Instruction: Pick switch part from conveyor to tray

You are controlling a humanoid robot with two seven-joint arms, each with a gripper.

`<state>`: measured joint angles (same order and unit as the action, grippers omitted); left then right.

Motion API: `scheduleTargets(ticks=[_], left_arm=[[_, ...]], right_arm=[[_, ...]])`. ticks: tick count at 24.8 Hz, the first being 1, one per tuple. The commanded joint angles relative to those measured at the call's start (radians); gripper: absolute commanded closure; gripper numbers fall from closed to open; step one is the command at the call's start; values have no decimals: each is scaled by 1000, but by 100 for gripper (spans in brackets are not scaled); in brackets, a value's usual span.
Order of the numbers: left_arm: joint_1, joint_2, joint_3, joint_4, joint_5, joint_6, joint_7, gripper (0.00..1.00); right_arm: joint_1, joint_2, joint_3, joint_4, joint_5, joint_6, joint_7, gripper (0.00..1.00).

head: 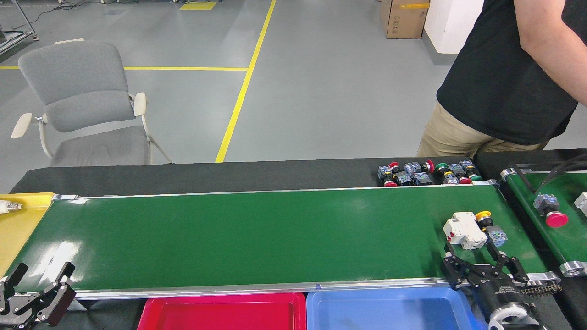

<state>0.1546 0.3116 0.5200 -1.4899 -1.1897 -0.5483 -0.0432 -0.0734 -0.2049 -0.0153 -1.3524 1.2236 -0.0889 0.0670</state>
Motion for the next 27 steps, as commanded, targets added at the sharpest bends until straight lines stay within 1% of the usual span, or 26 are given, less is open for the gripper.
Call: scheduleTargets(ticks=[1,3,6,11,14,15,16,17,19,20,21,22,24,25,27], left_arm=[[-10,17,3,-12,1,-2,5,0],[-14,17,5,-13,1,-2,6,0],[-35,17,9,-7,1,-2,5,0],[-43,20,9,-4,-1,-2,6,0],[-41,20,9,-4,-1,-2,6,0],[-41,20,9,-4,-1,-2,6,0],[-41,20,8,-3,-1,-2,6,0],[-38,20,8,-3,-2,-2,6,0],[-33,20,6,-4,-1,-5,5,0],[-27,20,6,-4,-1,-5,6,0],[-23,17,6,-3,-1,-5,5,0],[-20,15,5,-1,-2,-5,5,0],[-9,12,3,-1,-1,-5,5,0],[-6,11,6,-1,-1,-5,5,0],[-7,12,12,3,1,-5,5,0]], right_arm=[[-39,7,20,15,2,6,0,0],[-74,12,43,52,4,9,0,0],[-131,33,48,110,5,9,-1,0],[-186,36,52,159,5,8,-1,0],[-223,39,92,200,4,9,-1,0],[-238,45,104,222,4,9,-1,0],[-255,58,112,245,4,9,-1,2],[-269,67,123,260,7,9,-1,10],[-279,61,164,268,10,4,-7,40],[-279,56,179,263,8,1,-10,52],[-276,50,190,254,2,-3,-19,67],[-272,50,190,240,2,-6,-35,75],[-247,51,192,193,0,-31,-65,83],[-217,47,187,148,-1,-75,-79,86],[-141,22,166,30,-7,-169,-101,87]])
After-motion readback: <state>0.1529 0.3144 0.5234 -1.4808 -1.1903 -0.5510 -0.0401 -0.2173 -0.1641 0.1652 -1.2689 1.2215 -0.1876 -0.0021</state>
